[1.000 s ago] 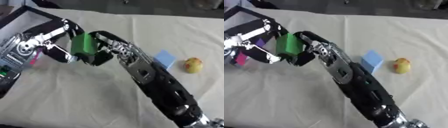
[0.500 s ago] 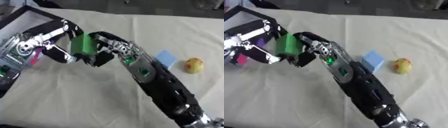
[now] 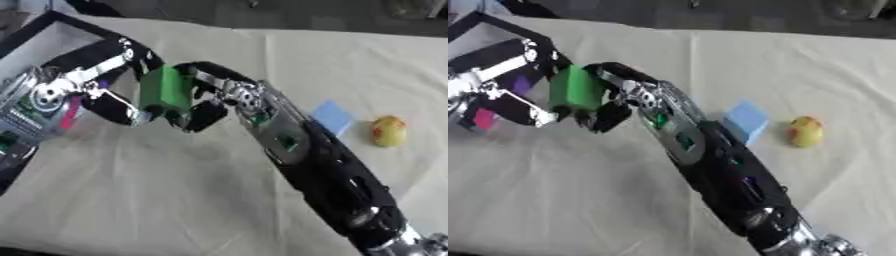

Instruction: Pick up the objects with one hand, pass them to the other hand, and then place them into the box on the other side of the table.

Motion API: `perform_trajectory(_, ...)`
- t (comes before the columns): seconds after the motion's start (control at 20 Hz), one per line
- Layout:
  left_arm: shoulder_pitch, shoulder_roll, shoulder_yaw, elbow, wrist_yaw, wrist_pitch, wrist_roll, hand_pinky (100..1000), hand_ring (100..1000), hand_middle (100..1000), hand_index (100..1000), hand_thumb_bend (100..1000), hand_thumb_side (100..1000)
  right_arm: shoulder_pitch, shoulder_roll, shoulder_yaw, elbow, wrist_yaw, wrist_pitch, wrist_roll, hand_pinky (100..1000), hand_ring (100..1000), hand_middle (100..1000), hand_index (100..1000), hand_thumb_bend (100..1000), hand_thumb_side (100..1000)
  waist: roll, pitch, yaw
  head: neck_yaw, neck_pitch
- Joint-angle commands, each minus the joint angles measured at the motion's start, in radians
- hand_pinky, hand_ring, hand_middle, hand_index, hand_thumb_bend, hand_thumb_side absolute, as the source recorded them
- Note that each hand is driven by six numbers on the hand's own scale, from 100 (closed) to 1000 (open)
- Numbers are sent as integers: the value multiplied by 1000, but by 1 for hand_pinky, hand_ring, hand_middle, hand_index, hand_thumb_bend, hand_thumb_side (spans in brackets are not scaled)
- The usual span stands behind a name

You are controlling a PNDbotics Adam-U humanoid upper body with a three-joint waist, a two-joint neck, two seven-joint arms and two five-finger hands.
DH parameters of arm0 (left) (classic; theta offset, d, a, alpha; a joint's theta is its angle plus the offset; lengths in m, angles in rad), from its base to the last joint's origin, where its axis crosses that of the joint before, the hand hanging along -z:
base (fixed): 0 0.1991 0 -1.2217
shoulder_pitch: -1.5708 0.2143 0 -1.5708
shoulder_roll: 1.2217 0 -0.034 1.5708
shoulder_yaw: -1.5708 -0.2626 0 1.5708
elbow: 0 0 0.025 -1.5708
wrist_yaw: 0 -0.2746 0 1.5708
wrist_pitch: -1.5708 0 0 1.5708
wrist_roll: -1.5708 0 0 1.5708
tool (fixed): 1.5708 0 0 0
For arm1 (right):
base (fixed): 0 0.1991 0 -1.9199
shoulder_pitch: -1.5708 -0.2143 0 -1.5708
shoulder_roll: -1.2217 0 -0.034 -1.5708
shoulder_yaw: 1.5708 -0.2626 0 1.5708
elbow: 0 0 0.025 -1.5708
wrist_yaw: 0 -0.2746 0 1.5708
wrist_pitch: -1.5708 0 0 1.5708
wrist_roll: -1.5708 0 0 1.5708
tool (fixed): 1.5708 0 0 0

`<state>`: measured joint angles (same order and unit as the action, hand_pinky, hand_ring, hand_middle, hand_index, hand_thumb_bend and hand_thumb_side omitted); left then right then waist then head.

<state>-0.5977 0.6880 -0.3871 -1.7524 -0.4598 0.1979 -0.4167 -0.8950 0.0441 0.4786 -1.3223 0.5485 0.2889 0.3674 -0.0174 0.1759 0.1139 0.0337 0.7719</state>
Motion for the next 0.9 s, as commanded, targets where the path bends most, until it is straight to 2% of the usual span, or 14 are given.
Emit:
perform_trajectory(0.05,11,71,18,7,-19,3,-5,808,526,289,319,306,100,-26,-39,-36,-14,1,8,-20,737,749,811,896,111,100,5,-30,-1,6,-2)
perform_trajectory(0.6,36,89,27,12,-29,7,0,806,527,281,314,319,100,-36,-54,-41,-13,-61,12,-16,744,761,824,916,100,103,3,-29,-3,12,-2)
perform_trajectory(0.7,41,94,30,13,-30,8,5,805,526,280,313,319,100,-39,-59,-43,-12,-66,12,-16,746,763,825,917,100,146,3,-29,-4,14,-2)
perform_trajectory(0.9,51,103,42,10,-30,12,19,804,526,280,312,321,100,-42,-68,-50,-14,-76,13,-21,743,762,823,915,100,155,4,-28,-5,16,-2)
